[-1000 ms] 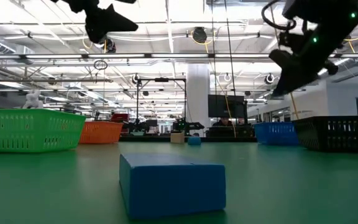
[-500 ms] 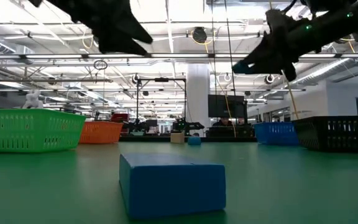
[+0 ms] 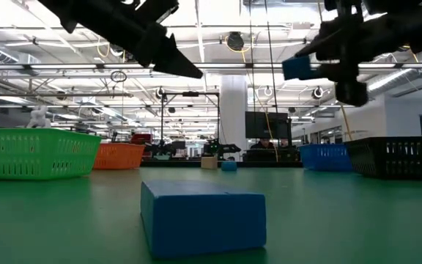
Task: Sort & place blocks by color
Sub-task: Put the bottom right blue block into the black basket
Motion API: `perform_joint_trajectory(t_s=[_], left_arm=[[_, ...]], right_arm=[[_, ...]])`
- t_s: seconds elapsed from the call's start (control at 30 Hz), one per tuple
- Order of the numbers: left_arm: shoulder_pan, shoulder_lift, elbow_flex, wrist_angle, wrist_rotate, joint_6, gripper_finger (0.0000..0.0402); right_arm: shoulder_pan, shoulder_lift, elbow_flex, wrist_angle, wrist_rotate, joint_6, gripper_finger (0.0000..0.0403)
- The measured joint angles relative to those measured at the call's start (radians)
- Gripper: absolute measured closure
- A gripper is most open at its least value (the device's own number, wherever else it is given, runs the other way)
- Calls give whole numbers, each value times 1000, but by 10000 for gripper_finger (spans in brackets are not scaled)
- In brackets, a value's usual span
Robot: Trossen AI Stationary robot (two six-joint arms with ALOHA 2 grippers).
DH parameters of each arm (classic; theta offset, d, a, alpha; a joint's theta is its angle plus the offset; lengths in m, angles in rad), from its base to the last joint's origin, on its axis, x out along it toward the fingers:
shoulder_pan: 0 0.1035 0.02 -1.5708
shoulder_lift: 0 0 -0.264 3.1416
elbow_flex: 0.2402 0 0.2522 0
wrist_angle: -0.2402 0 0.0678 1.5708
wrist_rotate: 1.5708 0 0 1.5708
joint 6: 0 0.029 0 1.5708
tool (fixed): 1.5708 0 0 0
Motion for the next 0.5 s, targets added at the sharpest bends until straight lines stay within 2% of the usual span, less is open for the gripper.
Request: perform_joint_trajectory(t_s=[0.17,0.33,0.5], left_arm=[[0,2,0,8,2,-9,147],[0,2,0,11,2,-10,147],[0,2,0,11,2,-11,147]], right_arm=[[6,-22,0,-115,-122,174,287],[6,-98,5,-290,-124,205,287],[6,-175,85,-624,-87,160,287]])
